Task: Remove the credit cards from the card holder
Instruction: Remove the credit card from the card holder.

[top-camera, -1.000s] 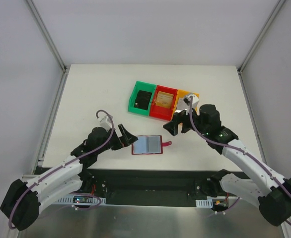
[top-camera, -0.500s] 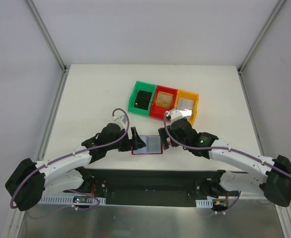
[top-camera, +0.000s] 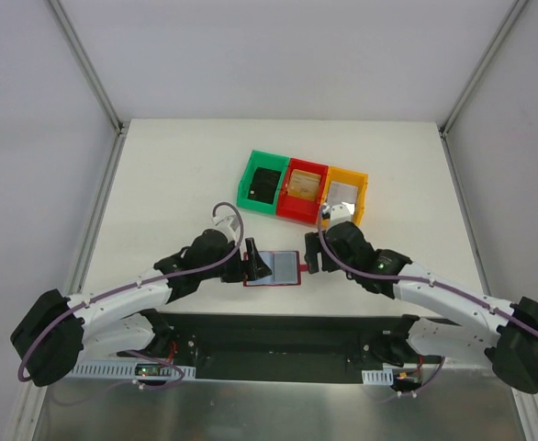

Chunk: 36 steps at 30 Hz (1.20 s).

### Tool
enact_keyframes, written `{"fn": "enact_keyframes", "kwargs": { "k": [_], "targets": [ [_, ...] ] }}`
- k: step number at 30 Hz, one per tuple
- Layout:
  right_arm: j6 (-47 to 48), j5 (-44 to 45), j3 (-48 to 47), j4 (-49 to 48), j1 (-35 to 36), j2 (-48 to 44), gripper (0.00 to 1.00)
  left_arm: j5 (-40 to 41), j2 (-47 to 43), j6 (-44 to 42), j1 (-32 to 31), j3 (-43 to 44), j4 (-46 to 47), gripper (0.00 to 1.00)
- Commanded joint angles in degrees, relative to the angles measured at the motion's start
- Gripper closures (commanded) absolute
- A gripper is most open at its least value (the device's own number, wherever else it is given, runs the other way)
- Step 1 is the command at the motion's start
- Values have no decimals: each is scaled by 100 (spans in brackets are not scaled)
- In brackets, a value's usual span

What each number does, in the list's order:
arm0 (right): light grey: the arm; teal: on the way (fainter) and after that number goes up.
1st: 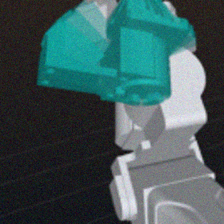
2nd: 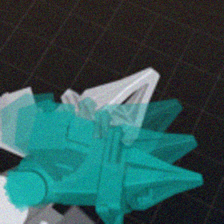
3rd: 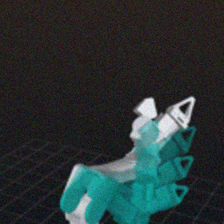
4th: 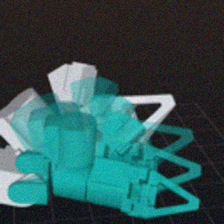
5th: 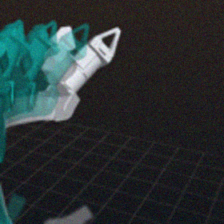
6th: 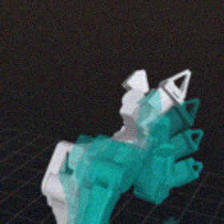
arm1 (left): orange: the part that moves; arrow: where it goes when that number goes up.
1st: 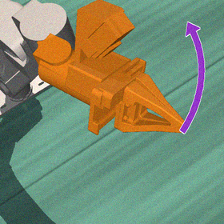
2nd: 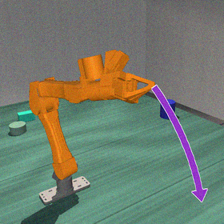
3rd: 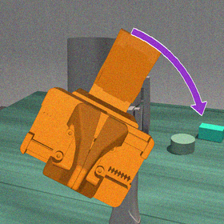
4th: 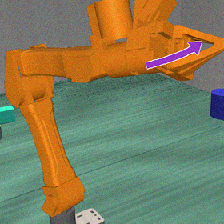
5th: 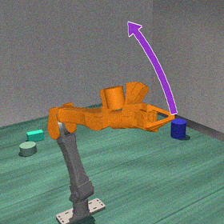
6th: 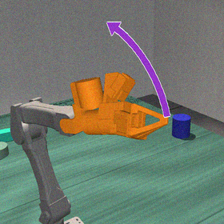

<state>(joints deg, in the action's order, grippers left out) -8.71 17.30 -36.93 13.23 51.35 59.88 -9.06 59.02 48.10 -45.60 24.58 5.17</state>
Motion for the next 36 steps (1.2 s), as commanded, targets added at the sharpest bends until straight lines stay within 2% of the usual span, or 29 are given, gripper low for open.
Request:
{"fn": "enact_keyframes", "kwargs": {
  "k": [1, 5, 11, 15, 19, 29, 36],
  "targets": [
    [-315, -428, -78, -199, -55, 216, 22, 106, 100, -143, -124, 302, -60, 20],
    [-649, -719, 150, -409, -274, 463, 30, 115, 188, -152, -177, 381, -60, 25],
    [-772, -1026, 221, -655, -556, 823, 37, 159, 206, -108, -238, 346, -51, 27],
    [-887, -1465, 239, -892, -802, 1131, 50, 176, 171, -99, -274, 311, -7, 28],
    [-940, -1642, 230, -1068, -864, 1351, 58, 194, 109, -81, -300, 249, 46, 30],
    [-992, -1888, 230, -1139, -908, 1729, 65, 168, 144, -55, -309, 188, 133, 30],
    [-966, -1862, 291, -1165, -908, 1641, 82, 159, 171, -55, -300, 179, 204, 30]
  ]
}}
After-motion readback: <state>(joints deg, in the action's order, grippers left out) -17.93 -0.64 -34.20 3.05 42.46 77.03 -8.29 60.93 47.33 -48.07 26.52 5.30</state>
